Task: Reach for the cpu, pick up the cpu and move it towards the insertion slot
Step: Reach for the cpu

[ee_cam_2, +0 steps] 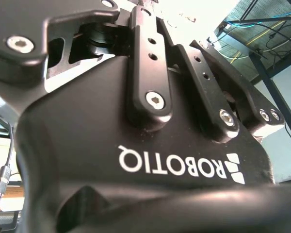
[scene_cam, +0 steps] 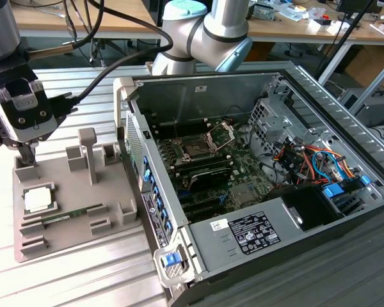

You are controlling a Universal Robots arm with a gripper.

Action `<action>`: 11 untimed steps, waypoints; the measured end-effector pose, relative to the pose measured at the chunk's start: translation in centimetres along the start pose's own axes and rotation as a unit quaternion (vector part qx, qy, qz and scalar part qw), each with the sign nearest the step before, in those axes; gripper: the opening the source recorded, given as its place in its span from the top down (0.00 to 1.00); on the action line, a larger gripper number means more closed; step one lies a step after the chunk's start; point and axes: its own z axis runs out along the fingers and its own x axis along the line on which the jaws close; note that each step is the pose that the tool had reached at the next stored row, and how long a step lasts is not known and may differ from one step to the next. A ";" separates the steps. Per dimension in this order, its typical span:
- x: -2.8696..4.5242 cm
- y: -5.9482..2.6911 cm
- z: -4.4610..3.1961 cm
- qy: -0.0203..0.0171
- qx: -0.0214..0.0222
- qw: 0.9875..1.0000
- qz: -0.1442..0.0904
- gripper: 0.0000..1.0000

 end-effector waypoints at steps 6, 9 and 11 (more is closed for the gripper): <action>0.00 0.00 0.12 0.000 0.000 1.000 0.000 0.89; 0.00 -0.01 0.28 0.000 0.000 1.000 0.000 0.89; 0.00 -0.01 0.33 0.000 0.000 1.000 0.000 0.89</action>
